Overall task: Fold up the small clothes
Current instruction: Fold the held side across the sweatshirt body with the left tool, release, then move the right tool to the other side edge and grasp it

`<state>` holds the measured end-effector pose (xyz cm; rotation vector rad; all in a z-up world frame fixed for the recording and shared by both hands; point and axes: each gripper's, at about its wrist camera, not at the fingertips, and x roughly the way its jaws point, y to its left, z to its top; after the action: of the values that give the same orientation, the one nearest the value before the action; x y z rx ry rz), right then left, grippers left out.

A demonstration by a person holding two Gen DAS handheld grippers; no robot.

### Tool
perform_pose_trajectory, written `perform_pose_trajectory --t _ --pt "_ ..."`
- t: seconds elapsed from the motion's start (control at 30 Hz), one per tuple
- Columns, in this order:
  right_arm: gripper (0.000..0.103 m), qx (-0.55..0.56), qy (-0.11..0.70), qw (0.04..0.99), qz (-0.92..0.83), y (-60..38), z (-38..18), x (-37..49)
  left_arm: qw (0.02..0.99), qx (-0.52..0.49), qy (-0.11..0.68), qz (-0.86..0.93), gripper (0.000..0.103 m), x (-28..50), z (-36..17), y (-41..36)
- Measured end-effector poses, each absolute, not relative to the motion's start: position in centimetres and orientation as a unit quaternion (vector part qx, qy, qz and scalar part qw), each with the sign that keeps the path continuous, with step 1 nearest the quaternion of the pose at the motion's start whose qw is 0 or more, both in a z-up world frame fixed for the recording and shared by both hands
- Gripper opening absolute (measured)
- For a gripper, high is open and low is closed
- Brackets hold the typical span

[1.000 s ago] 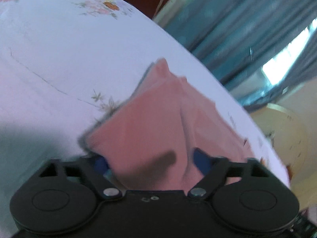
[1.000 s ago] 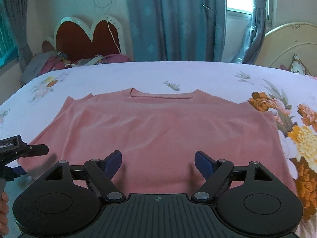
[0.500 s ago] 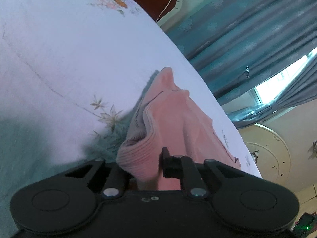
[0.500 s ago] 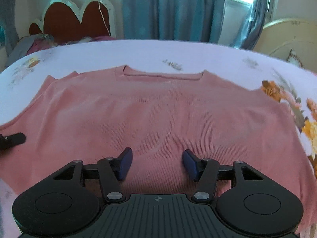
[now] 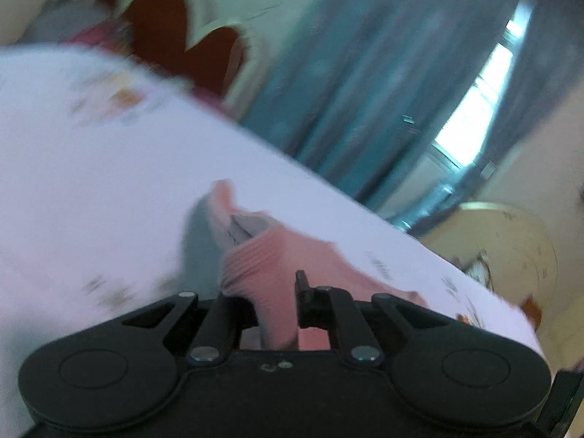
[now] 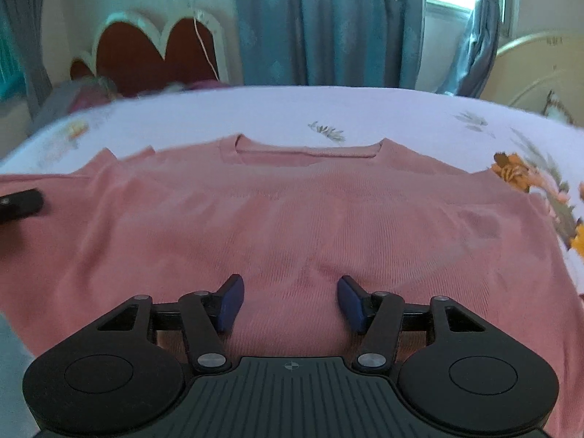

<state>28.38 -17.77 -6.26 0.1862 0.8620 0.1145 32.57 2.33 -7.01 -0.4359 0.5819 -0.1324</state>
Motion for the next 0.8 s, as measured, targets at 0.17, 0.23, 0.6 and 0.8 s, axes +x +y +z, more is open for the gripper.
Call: perform_pose_trajectory --t 0.17,0.23,0.6,0.8 --pt "0.057 0.118 0.393 0.911 0.037 -23.2 -4.1 26.5 0.944 -0.138 0.257 -0.156 0.01 32.7 -3.5 -6.7" --pt "0.057 0.128 0.387 0.913 0.012 -26.5 -3.7 25.4 0.94 -0.115 0.252 -0.2 0.01 32.4 -3.1 -10.8" --pt "0.057 0.206 0.394 0.894 -0.064 -39.9 -3.8 20.8 0.867 0.032 0.381 -0.32 0.023 28.5 -11.7 -25.0" --pt "0.057 0.251 0.399 0.882 0.015 -38.0 -3.7 23.3 0.865 0.045 0.376 -0.33 0.077 26.6 -9.7 -22.0"
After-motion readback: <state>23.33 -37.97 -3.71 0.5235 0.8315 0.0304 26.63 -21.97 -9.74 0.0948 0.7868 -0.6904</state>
